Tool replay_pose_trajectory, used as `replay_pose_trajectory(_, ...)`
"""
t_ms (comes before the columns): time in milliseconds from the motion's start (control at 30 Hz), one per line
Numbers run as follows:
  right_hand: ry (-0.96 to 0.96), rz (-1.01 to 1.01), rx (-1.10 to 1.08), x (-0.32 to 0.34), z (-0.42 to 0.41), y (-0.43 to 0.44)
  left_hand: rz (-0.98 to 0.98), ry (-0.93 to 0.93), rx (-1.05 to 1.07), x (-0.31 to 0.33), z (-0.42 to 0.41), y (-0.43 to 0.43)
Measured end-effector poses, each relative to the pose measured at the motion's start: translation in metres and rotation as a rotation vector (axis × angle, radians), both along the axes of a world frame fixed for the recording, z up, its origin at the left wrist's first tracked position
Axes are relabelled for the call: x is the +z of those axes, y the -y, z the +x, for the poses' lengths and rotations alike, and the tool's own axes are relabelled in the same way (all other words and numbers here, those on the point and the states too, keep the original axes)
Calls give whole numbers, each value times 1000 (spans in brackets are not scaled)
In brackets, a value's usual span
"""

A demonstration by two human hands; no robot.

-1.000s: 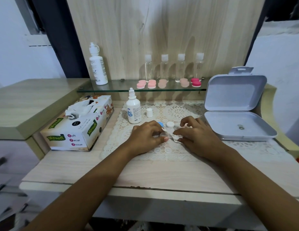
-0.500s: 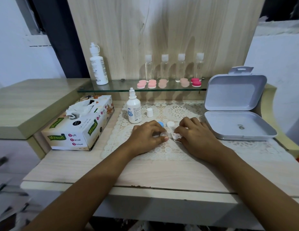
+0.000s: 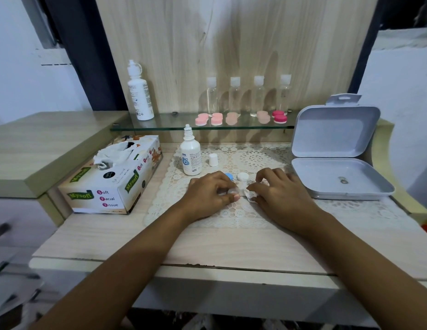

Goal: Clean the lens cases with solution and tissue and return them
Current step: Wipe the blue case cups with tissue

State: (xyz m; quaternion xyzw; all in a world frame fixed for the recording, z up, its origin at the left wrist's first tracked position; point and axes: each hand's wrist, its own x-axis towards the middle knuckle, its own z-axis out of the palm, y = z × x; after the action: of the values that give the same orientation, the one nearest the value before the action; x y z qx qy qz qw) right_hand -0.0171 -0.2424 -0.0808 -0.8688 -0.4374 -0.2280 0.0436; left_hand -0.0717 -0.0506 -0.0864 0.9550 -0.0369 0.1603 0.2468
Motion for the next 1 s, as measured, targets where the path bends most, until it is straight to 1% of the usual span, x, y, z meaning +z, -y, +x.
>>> replay_pose_trajectory(100,49,-43,8,1,1,-2,-3,5,-1,-1,0,1)
replay_pose_trajectory(233,-33,-14,31,0,4,-5,-8,19,0,-1,-1,1)
replay_pose_trajectory(300,-145,9,37,0,6,-7,-6,25,0,-2,-1,1)
replay_pose_trajectory(433,-384,136,63,0,8,-5,-6,16,-2,-1,-1,1)
replay_pose_trajectory(533,-503,238,75,-2,9,-4,-18,6,-10,-1,-1,1)
replay_pose_trajectory(667,-602,309,101,-1,7,-3,-19,-8,-15,-1,-4,2)
replay_pose_trajectory(767,-733,469,118,3,5,-3,-38,-16,-11,2,-6,6)
replay_pose_trajectory(867,-757,567,124,7,2,-4,-117,-16,-38,4,-7,8)
replay_pose_trajectory(1000,-797,612,144,13,-4,-4,-299,-32,-32,9,-9,10)
